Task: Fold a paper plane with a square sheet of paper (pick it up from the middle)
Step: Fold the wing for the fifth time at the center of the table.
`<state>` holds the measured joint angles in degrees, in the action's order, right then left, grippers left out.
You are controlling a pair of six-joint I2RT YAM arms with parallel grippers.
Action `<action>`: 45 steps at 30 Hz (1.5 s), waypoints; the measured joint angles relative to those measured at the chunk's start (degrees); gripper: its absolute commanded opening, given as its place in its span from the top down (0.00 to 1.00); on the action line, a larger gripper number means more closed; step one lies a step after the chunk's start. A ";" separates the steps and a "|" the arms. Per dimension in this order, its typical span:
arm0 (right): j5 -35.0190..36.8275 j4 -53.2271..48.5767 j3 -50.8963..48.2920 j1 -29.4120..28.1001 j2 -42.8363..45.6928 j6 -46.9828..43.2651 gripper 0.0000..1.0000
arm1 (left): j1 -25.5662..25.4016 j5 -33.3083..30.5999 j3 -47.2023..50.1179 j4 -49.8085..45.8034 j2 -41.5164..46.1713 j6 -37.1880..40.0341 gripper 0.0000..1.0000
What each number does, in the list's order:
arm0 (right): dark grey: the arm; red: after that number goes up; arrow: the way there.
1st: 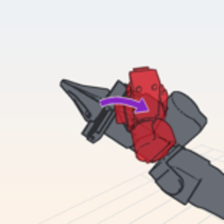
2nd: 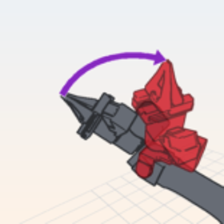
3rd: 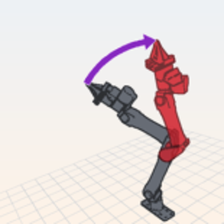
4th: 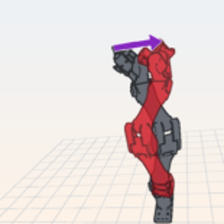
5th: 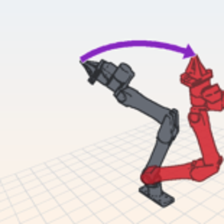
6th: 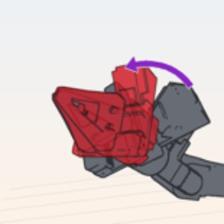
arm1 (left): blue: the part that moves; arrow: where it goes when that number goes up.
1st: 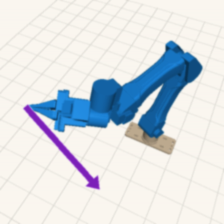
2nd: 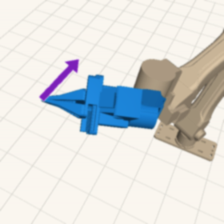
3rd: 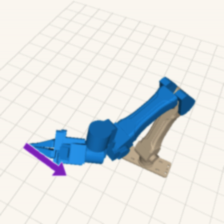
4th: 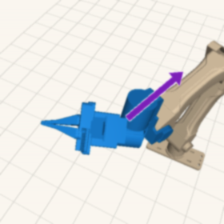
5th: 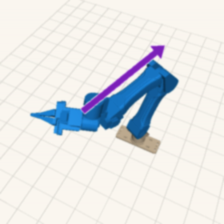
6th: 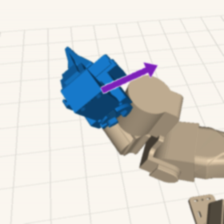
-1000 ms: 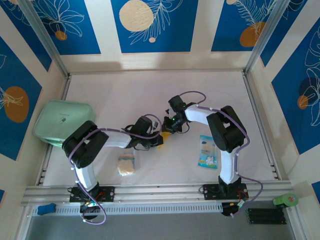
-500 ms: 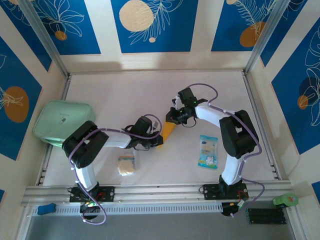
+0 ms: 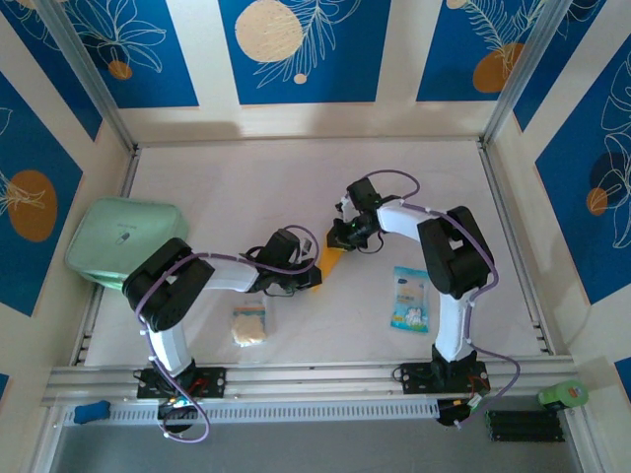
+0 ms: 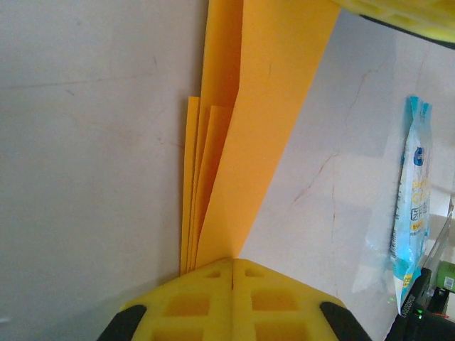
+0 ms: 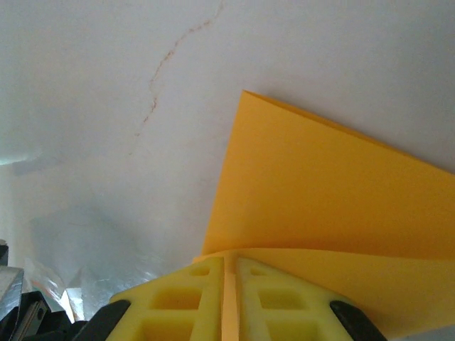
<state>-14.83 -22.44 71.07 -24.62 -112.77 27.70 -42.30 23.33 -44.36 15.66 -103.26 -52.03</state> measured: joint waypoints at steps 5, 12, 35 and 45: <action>0.31 -0.74 1.44 -0.02 -1.60 -0.55 0.88 | 0.02 0.04 0.02 0.00 0.00 0.00 1.00; 1.36 -2.71 2.89 -0.37 -3.08 -0.79 0.88 | 0.02 0.11 -0.02 -0.24 0.22 0.04 0.95; 2.43 -4.22 4.22 -1.03 -3.74 -0.66 0.89 | 0.81 -5.01 -10.23 -6.45 -5.01 1.55 1.00; 0.31 -3.65 2.93 0.50 1.53 0.81 0.88 | 0.81 -5.81 -9.75 -5.86 -5.01 1.49 1.00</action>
<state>-14.52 -26.09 74.00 -24.12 -111.24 28.51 -41.50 17.52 -54.11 9.80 -108.27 -50.54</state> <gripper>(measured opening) 0.122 0.054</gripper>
